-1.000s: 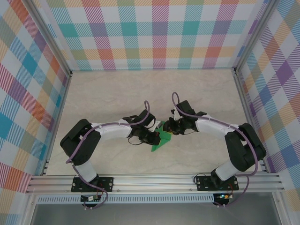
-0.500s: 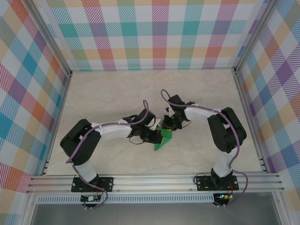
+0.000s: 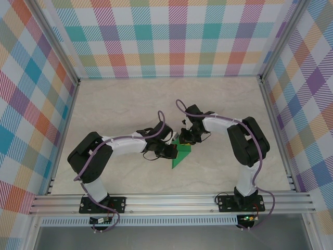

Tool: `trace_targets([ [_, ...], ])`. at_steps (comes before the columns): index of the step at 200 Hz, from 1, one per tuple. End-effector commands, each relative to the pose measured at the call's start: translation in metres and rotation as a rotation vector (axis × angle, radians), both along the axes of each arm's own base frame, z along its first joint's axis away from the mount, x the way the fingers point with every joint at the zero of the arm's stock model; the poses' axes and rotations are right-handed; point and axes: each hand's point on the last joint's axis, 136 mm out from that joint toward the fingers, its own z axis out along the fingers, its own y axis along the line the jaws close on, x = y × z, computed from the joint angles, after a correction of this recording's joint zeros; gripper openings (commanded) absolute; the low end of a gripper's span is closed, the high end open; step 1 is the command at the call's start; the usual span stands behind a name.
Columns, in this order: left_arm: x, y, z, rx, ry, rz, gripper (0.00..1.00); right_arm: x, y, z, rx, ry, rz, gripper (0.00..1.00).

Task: Fold a paper plane with a square sheet of paper (pick it up from the middle)
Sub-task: Third fold the triangle at the center of the table.

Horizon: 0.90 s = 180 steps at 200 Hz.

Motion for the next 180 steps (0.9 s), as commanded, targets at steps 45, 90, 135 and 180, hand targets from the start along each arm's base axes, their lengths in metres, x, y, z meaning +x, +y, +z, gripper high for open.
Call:
trace_targets([
  [45,0.013,0.013,-0.012,0.076,-0.028,0.024,0.0,-0.006,0.0,0.001,-0.002,0.029,0.008,0.2],
  [90,0.014,0.012,-0.016,0.076,-0.024,0.021,0.0,-0.007,0.002,0.006,0.017,0.029,0.001,0.2],
  [135,0.011,0.012,-0.024,0.08,-0.007,0.016,0.0,-0.007,0.003,0.012,0.034,0.021,-0.011,0.21],
  [180,0.01,0.012,-0.026,0.074,-0.004,0.017,0.0,-0.003,0.008,0.048,0.106,-0.049,-0.036,0.24],
])
